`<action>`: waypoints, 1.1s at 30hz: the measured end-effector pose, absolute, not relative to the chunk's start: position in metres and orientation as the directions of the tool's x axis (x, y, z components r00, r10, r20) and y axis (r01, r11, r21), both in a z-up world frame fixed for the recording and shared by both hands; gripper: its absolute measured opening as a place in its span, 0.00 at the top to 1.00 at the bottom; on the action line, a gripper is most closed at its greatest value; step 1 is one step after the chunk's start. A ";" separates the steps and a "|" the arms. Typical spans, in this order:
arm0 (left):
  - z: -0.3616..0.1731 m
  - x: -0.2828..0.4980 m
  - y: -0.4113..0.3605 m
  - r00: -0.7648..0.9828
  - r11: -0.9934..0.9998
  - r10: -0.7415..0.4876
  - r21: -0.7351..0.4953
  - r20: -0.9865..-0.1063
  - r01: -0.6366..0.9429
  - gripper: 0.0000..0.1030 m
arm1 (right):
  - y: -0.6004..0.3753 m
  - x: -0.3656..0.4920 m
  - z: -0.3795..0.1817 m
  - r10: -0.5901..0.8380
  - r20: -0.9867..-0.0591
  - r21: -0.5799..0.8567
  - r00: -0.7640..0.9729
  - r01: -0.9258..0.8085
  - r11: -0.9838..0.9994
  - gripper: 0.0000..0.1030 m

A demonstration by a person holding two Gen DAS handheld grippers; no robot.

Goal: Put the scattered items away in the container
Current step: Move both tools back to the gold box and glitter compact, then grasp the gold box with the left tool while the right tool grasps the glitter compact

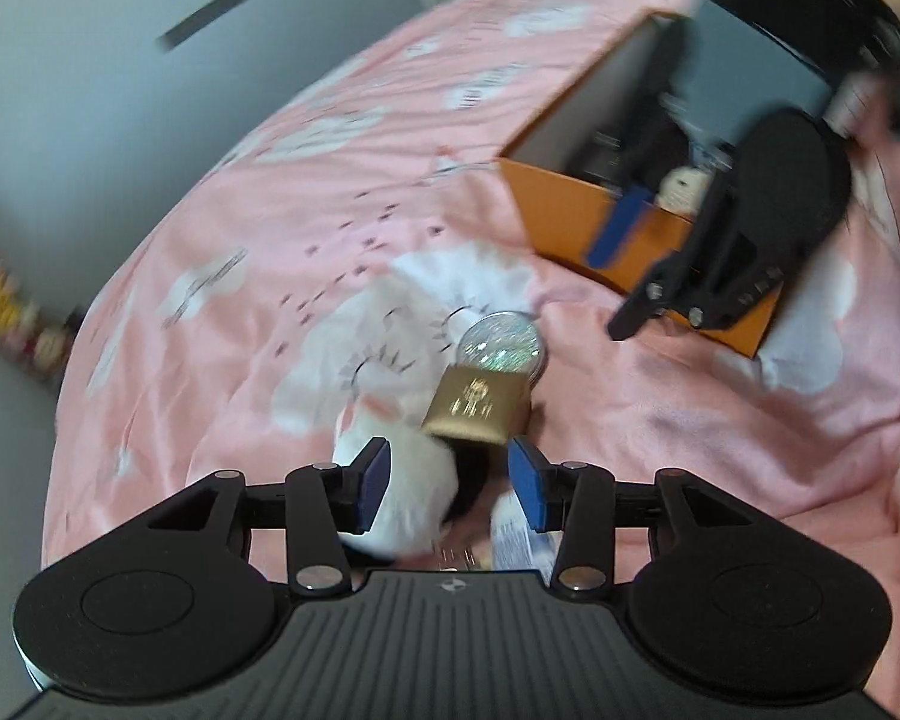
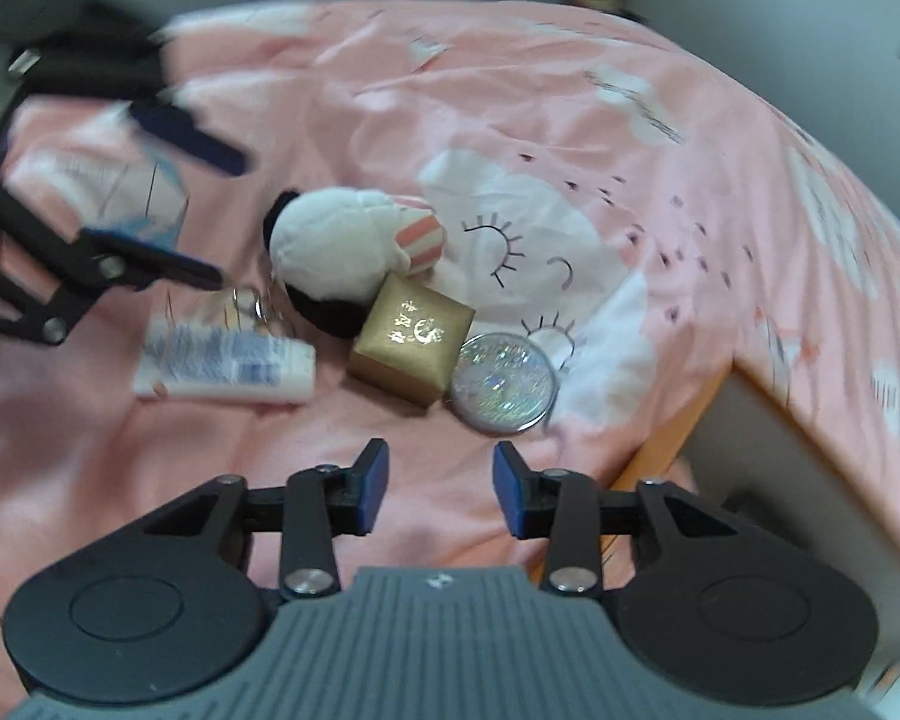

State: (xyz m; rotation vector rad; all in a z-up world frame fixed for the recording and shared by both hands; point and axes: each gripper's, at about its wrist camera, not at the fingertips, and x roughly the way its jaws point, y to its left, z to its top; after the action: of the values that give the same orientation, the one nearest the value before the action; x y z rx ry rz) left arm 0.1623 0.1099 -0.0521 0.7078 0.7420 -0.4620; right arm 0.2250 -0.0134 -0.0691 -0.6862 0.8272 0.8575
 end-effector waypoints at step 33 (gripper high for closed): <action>-0.137 0.272 0.098 0.389 0.640 -0.131 0.222 -0.912 0.735 0.32 | 0.048 0.331 -0.135 0.188 -0.969 -0.164 0.158 -0.986 -0.013 0.16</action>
State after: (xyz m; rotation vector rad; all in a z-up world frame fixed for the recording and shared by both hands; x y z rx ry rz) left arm 0.2722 0.0985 -0.1370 0.6883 1.0316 -0.6098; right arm 0.3311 0.0479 -0.1351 -1.1631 0.9399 1.1928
